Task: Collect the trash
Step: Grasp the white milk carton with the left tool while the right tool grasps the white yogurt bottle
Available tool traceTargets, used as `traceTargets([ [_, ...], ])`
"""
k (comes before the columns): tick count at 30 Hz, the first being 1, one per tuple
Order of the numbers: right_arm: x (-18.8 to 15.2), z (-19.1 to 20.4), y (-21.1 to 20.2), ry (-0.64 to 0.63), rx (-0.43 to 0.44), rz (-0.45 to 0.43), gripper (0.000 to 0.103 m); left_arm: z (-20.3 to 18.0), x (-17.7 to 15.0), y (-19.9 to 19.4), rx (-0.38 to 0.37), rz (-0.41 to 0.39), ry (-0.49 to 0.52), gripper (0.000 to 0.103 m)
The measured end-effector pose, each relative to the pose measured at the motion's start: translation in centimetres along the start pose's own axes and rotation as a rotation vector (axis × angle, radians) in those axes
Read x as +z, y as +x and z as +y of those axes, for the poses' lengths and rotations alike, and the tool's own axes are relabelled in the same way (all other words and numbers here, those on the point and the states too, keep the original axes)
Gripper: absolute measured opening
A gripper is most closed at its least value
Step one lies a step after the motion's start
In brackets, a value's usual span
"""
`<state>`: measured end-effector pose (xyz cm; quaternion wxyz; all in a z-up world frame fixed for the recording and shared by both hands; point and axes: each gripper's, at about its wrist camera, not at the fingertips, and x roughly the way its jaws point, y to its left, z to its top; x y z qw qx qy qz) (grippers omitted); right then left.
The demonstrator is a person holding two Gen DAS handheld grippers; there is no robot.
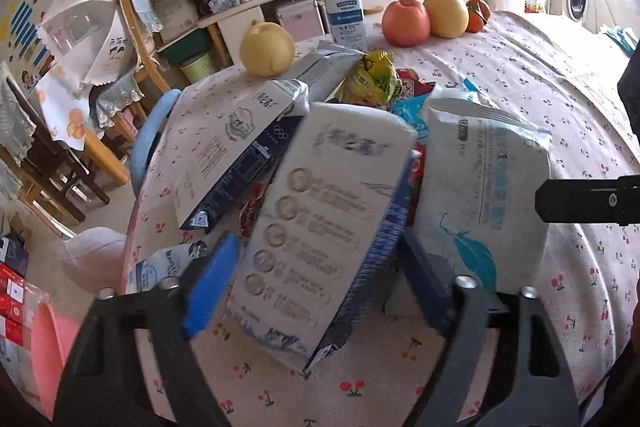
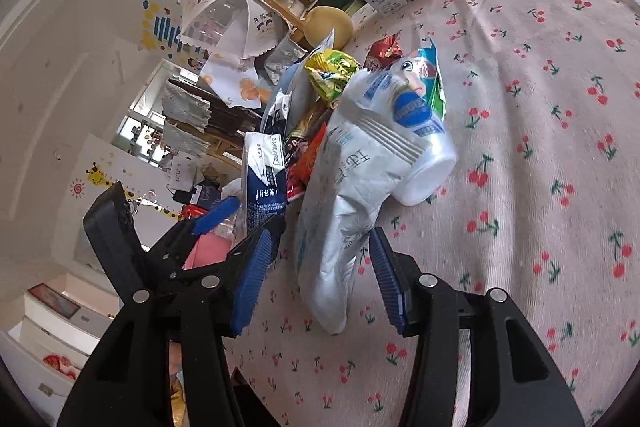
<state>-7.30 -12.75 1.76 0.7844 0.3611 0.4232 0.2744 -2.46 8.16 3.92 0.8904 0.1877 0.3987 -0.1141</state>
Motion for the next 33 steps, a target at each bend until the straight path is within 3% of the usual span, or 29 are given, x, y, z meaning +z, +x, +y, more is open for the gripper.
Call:
traceTargets([
  [3, 0.3, -0.3, 0.4, 0.003, -0.015, 0.005, 0.054, -0.4, 0.2, 0.0, 0.005, -0.011, 0.005, 0.076],
  [7, 0.8, -0.5, 1.1, 0.017, -0.021, 0.014, 0.066, -0.5, 0.4, -0.1, 0.017, -0.008, -0.024, 0.076],
  [12, 0.8, 0.1, 1.1, -0.025, -0.064, 0.002, 0.066, -0.7, 0.6, -0.3, -0.001, -0.009, -0.094, 0.074],
  [18, 0.6, 0.1, 0.3, -0.054, -0.112, -0.001, 0.032, -1.2, 0.4, -1.1, -0.016, -0.015, -0.192, 0.073],
  [33, -0.2, 0.3, -4.3, -0.145, -0.159, -0.081, 0.02, -1.0, -1.2, -3.3, -0.088, -0.061, -0.425, 0.071],
])
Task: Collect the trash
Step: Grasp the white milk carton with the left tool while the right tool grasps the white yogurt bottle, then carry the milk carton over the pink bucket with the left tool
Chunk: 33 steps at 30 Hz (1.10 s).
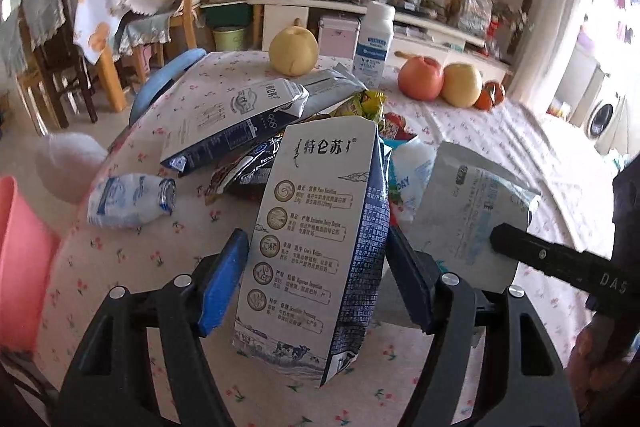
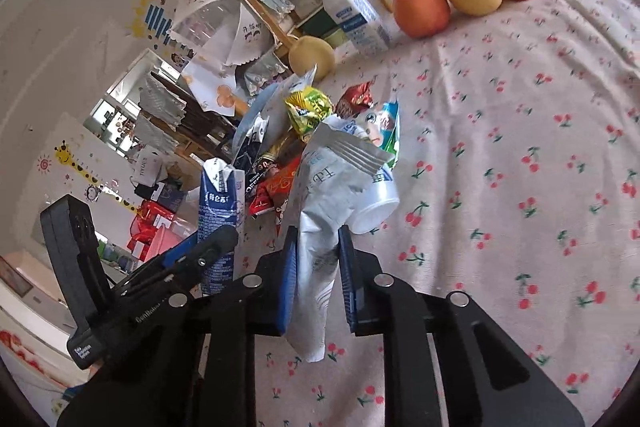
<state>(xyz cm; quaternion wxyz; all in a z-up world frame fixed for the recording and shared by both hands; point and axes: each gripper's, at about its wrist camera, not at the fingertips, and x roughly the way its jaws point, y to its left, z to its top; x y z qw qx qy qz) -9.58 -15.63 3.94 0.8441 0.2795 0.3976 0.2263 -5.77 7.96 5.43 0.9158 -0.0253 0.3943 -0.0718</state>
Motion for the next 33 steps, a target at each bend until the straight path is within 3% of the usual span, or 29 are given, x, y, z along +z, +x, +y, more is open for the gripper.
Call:
traceTargets([
  [7, -0.7, 1.0, -2.1, -0.039, -0.021, -0.021, 0.02, 1.4, 0.2, -2.2, -0.047, -0.071, -0.098, 0.07],
  [13, -1.2, 2.6, -3.2, -0.08, -0.066, -0.052, 0.02, 2.6, 0.8, -5.3, -0.015, -0.19, -0.129, 0.07],
  [20, -0.6, 6.2, -3.9, -0.113, -0.049, -0.097, 0.019, 5.4, 1.3, -8.7, 0.053, -0.292, -0.166, 0.07],
  [27, 0.2, 13.1, -2.0, -0.18, 0.034, -0.088, 0.019, 11.4, 1.7, -12.8, 0.162, -0.369, -0.257, 0.07],
  [33, -0.1, 21.9, 2.1, -0.302, 0.14, -0.043, 0.019, 18.5, 0.9, -16.7, 0.255, -0.403, -0.372, 0.07],
])
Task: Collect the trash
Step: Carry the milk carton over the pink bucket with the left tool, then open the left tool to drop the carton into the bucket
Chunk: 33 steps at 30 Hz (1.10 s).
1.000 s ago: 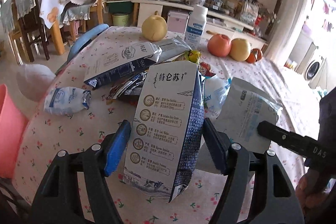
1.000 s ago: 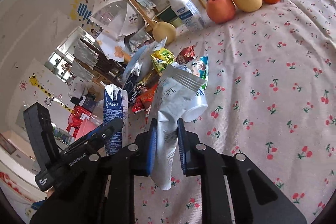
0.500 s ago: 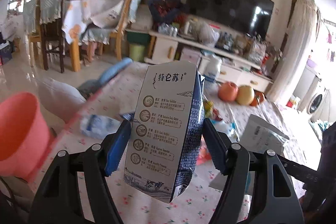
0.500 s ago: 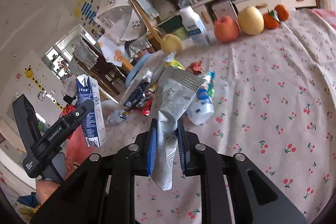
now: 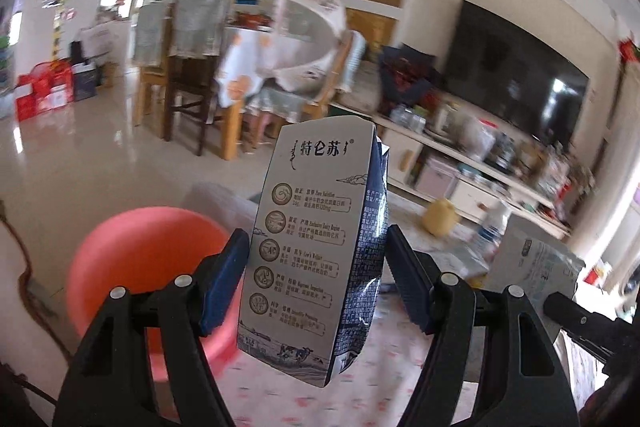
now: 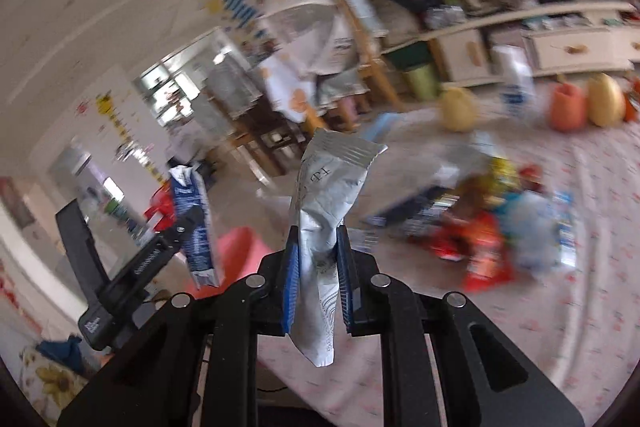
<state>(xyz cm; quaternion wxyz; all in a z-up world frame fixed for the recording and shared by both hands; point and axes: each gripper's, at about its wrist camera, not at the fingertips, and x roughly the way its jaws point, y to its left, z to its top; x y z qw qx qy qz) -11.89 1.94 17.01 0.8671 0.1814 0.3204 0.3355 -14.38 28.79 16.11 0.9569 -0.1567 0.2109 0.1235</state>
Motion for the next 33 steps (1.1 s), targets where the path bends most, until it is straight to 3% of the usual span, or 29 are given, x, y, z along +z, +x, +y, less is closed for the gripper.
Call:
traceTargets([
  [8, 0.9, 9.4, 9.3, -0.107, 0.116, 0.076, 0.019, 8.3, 1.8, -0.3, 0.099, -0.006, -0.096, 0.07],
  [14, 0.5, 13.3, 16.2, -0.166, 0.102, 0.135, 0.019, 13.1, 1.6, 1.4, 0.119, 0.02, -0.172, 0.07],
  [17, -0.7, 14.3, 19.8, -0.192, 0.066, 0.199, 0.027, 14.1, 1.0, 2.6, 0.116, 0.041, -0.184, 0.071],
  [18, -1.2, 14.1, 20.5, -0.183, 0.057, 0.216, 0.039, 14.5, 0.9, 3.1, 0.118, 0.048, -0.186, 0.074],
  [19, -1.4, 13.9, 20.9, -0.178, 0.047, 0.219, 0.053, 14.7, 0.8, 3.6, 0.118, 0.058, -0.186, 0.079],
  [21, -1.9, 13.3, 20.7, -0.17, 0.017, 0.202, 0.069, 14.7, 0.3, 3.9, 0.126, 0.06, -0.166, 0.085],
  [25, -2.1, 11.4, 18.6, -0.183, -0.076, 0.133, 0.088, 14.4, -0.4, 3.9, 0.146, 0.055, -0.121, 0.088],
  [33, -4.1, 8.8, 12.9, -0.355, -0.244, 0.017, 0.089, 11.5, -0.5, 1.7, 0.095, -0.036, -0.066, 0.09],
])
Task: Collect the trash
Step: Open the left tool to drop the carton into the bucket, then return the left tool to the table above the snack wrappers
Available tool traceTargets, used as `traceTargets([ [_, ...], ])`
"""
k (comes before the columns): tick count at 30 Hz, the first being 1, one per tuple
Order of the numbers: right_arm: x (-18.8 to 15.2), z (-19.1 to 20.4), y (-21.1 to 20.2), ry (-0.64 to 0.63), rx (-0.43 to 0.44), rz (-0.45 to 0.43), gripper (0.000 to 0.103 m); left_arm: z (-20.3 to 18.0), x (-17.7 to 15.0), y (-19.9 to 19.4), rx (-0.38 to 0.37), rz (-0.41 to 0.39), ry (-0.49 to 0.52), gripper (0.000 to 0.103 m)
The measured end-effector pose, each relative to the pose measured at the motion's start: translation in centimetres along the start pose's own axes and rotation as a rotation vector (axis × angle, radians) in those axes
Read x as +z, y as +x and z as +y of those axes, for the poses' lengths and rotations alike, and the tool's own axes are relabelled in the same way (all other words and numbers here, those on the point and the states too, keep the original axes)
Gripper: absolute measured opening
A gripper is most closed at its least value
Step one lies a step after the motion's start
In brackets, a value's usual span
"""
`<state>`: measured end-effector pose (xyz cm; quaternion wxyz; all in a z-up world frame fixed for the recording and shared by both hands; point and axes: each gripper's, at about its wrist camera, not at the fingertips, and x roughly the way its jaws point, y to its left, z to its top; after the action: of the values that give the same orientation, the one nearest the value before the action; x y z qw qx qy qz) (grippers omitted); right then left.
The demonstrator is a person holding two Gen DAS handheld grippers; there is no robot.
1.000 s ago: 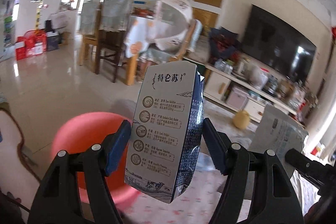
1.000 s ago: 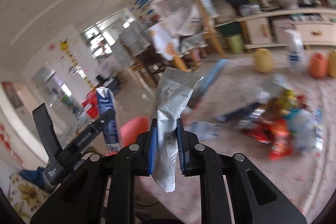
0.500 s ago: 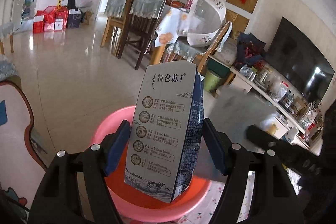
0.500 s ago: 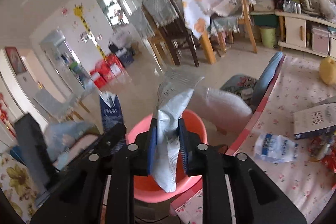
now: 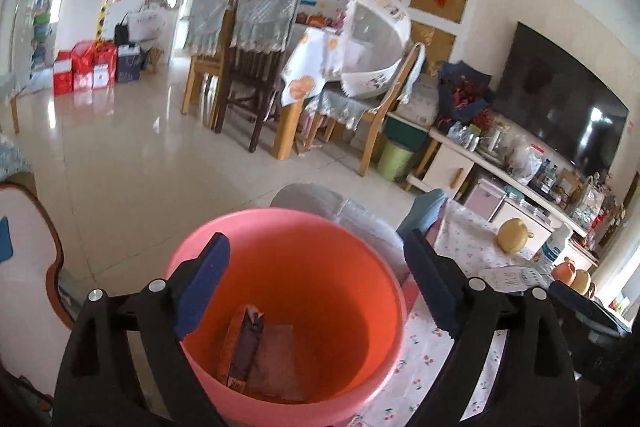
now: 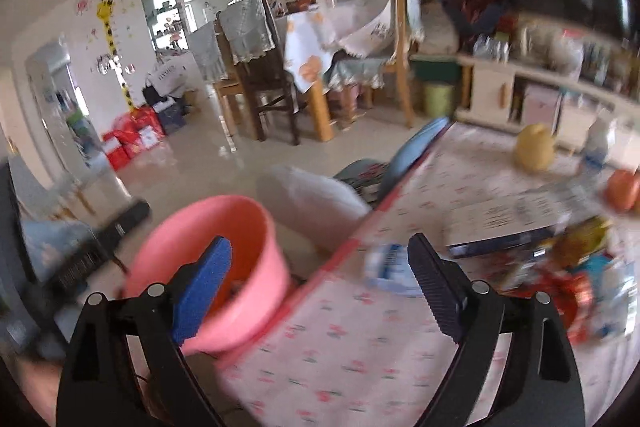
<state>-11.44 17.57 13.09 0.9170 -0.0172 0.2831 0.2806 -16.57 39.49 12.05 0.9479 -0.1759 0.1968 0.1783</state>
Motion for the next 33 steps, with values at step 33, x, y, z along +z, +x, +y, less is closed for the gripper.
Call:
traceTargets([
  [33, -9.2, -10.7, -12.3, -0.158, -0.264, -0.237, 0.098, -18.9, -5.9, -5.1, -0.119, 0.026, 0.411, 0.09],
])
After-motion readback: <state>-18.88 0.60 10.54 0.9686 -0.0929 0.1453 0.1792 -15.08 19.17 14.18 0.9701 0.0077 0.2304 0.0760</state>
